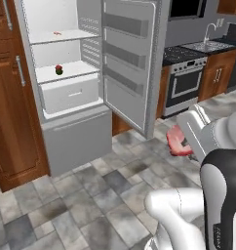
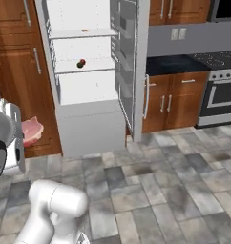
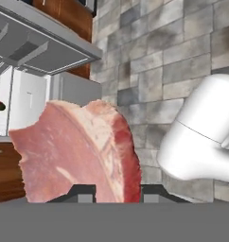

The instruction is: Transport the steak and lime to the fridge. Place the steak on the rack containing meat and place the lime on the rack containing the vegetable, ensuring meats and vegetables are on different racks.

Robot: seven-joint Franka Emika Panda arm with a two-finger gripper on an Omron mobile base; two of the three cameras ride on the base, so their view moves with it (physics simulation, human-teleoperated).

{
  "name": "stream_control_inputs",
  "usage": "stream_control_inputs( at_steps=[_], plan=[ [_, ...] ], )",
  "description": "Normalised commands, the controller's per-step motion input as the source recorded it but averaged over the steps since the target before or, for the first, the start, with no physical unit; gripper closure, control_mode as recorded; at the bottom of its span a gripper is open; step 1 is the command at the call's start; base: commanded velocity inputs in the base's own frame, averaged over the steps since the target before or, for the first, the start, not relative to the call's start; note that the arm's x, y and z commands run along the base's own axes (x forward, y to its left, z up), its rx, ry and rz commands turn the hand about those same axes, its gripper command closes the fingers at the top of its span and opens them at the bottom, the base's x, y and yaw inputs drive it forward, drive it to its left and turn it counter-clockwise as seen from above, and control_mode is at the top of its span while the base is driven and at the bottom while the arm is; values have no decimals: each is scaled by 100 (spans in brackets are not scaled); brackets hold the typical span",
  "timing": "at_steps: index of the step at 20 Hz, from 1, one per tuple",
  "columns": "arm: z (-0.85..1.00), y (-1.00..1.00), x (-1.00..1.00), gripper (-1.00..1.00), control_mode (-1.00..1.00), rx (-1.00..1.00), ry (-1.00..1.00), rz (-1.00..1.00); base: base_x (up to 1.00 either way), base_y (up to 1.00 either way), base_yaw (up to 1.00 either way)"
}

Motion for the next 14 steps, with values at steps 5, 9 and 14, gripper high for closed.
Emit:
stream_control_inputs(
  at_steps=[5, 9, 14],
  plan=[
    [0, 0, 0, 100, 100, 0, 0, 0, 100, 59, -15],
    [0, 0, 0, 100, 100, 0, 0, 0, 100, 77, -17],
    [0, 0, 0, 100, 100, 0, 0, 0, 100, 65, -14]
  ],
)
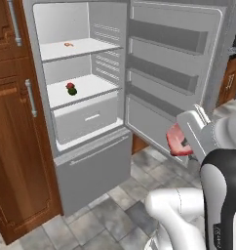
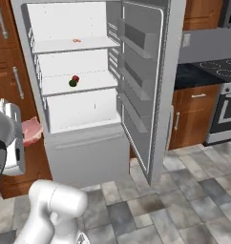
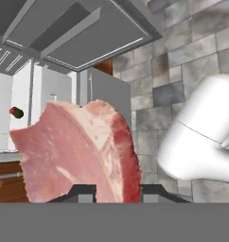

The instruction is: Transport the steak and lime to the fridge. Place the steak on the rack containing meat and place the lime on the rack containing the vegetable, ensuring meats and vegetables are on different racks.

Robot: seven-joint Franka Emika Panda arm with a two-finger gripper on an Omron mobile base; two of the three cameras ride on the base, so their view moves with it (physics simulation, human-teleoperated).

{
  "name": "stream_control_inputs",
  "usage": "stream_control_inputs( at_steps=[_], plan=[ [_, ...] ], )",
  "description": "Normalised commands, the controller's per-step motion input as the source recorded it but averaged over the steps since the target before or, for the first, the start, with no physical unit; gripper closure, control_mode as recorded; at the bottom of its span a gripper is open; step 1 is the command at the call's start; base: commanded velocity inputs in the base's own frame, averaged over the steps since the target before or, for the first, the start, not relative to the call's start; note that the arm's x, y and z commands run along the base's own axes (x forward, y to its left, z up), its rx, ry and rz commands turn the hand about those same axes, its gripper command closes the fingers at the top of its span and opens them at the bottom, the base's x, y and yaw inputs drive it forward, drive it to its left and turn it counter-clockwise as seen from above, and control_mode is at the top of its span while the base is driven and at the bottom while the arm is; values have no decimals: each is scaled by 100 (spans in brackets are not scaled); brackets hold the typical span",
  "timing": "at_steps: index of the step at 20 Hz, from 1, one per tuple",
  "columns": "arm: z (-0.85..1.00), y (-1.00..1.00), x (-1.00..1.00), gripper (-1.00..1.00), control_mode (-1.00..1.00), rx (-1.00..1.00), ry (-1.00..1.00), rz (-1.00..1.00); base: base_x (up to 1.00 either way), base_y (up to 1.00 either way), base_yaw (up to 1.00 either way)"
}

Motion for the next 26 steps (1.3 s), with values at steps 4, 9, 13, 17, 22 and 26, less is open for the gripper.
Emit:
stream_control_inputs(
  at_steps=[4, 9, 13, 17, 22, 26],
  plan=[
    [0, 0, 0, 100, 100, 0, 0, 0, 100, 44, -6],
    [0, 0, 0, 100, 100, 0, 0, 0, 100, 19, 0],
    [0, 0, 0, 100, 100, 0, 0, 0, 99, -2, 5],
    [0, 0, 0, 100, 100, 0, 0, 0, 57, -8, 11],
    [0, 0, 0, 100, 100, 0, 0, 0, 58, 0, 11],
    [0, 0, 0, 100, 100, 0, 0, 0, 33, 0, 10]
  ],
)
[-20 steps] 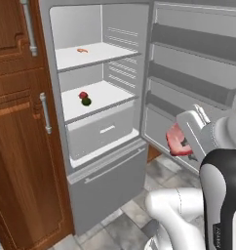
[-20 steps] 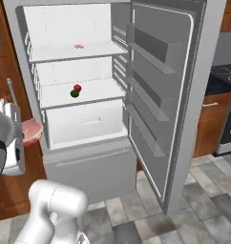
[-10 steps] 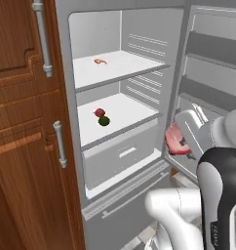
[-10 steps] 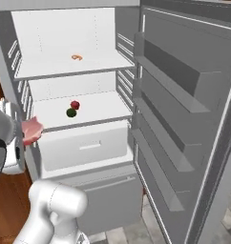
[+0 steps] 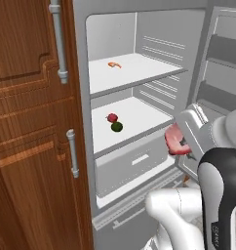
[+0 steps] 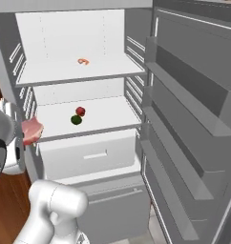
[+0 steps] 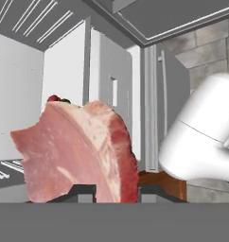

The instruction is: Transport the steak and lime to the fridge. Place the steak on the rack containing meat and place the lime on the rack containing the vegetable, ensuring meats and vegetables are on different racks.

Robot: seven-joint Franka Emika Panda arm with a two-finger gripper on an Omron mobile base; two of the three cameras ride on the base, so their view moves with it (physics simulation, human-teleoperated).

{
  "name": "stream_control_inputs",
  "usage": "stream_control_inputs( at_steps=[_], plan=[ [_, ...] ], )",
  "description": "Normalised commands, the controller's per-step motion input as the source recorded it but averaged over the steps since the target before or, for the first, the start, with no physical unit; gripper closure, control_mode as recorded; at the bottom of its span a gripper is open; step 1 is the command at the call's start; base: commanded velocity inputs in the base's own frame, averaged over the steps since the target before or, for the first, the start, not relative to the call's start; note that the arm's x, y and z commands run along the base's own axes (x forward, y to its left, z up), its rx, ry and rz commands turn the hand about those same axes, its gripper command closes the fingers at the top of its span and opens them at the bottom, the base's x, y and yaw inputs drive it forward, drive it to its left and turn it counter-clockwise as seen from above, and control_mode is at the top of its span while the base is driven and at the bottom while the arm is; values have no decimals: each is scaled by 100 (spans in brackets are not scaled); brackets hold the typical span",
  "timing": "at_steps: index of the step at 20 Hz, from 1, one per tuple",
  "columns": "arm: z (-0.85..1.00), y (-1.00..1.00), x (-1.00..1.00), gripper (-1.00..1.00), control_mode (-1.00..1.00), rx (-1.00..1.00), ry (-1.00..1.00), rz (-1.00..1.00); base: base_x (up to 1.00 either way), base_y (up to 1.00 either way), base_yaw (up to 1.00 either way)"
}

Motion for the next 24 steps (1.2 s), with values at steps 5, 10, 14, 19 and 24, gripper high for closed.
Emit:
stream_control_inputs(
  at_steps=[5, 10, 14, 19, 24],
  plan=[
    [0, 0, 0, 100, 100, 0, 0, 0, 39, 0, 18],
    [0, 0, 0, 100, 100, 0, 0, 0, 30, 0, 18],
    [0, 0, 0, 100, 100, 0, 0, 0, 42, 0, 20],
    [0, 0, 0, 100, 100, 0, 0, 0, 39, -8, 22],
    [0, 0, 0, 100, 100, 0, 0, 0, 27, -29, 23]
  ],
)
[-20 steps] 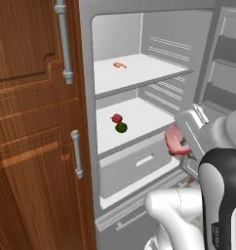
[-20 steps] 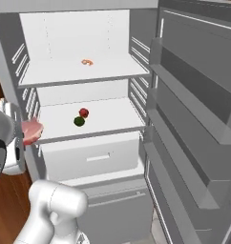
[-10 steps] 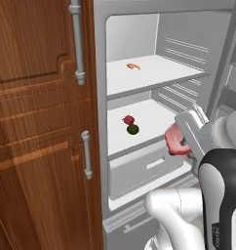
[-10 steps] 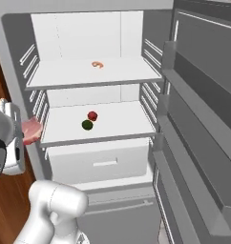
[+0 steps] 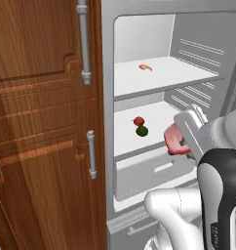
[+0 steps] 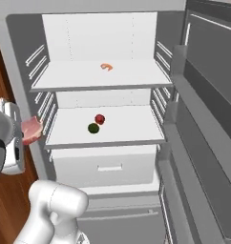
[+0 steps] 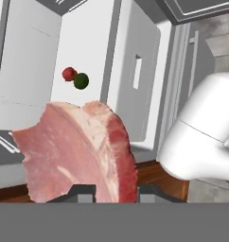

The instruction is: Transport the steak and lime to the fridge. Place the steak on the rack containing meat and place the lime on the rack containing the vegetable, ensuring meats and vegetables are on different racks.

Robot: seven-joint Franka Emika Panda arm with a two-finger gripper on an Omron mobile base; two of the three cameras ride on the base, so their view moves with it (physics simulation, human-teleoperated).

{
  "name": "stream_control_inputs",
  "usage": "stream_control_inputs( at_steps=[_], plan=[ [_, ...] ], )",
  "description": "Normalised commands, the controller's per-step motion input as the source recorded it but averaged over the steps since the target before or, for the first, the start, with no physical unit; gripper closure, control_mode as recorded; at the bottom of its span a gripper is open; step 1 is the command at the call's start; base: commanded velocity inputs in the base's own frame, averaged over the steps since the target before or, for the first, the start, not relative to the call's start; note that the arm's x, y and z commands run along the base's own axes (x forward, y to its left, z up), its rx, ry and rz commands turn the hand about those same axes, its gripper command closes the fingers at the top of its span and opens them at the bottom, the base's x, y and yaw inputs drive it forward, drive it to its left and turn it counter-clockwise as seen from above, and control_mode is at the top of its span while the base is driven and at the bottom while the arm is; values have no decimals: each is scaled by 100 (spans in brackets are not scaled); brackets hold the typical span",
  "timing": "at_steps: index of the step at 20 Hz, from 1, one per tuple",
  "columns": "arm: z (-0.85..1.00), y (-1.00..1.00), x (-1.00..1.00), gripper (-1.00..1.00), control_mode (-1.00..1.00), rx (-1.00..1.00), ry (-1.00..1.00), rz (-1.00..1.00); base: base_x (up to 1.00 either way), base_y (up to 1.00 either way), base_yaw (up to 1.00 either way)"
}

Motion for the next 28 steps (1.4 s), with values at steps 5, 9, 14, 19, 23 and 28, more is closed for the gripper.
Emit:
stream_control_inputs(
  at_steps=[5, 9, 14, 19, 23, 28],
  plan=[
    [0, 0, 0, 100, 100, 0, 0, 0, 35, -35, 23],
    [0, 0, 0, 100, 100, 0, 0, 0, 25, -38, 22],
    [0, 0, 0, 100, 100, 0, 0, 0, 14, -45, 16],
    [0, 1, 10, 100, -100, 0, -8, 0, 2, 0, 2],
    [4, 0, 17, 100, -100, 0, -13, 0, 0, 0, 0],
    [26, 0, 1, 100, -100, 0, -27, -1, 0, 0, 0]
  ],
)
